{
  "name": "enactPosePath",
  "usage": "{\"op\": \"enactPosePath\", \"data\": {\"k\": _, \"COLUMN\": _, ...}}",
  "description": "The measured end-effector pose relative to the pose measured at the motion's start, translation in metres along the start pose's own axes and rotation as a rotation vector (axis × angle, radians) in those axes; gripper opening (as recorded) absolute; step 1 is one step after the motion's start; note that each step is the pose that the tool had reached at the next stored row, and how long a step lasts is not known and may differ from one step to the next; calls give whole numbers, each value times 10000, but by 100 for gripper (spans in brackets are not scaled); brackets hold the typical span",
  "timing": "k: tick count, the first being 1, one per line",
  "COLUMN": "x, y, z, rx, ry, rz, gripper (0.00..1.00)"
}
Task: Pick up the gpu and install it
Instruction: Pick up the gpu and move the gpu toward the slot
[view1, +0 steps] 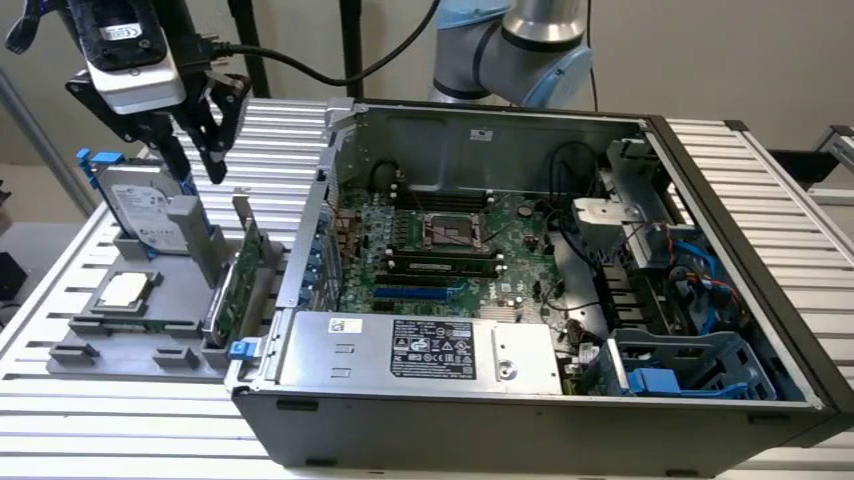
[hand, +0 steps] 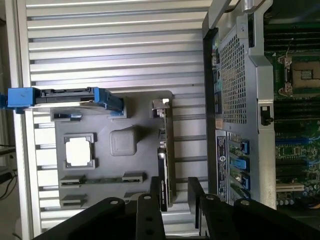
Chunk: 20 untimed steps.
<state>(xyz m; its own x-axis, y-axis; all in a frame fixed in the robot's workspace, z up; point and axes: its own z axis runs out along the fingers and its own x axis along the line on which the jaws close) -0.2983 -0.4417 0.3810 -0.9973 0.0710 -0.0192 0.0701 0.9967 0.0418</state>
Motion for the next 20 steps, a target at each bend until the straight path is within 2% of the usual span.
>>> {"op": "enactPosePath", "data": {"k": 14, "x": 71, "y": -24, "z": 247, "rx": 11, "ry": 2, "rz": -53, "gripper": 100}}
{"op": "enactPosePath", "data": {"k": 20, "x": 82, "y": -79, "z": 354, "rx": 11, "ry": 6, "rz": -101, "gripper": 100}}
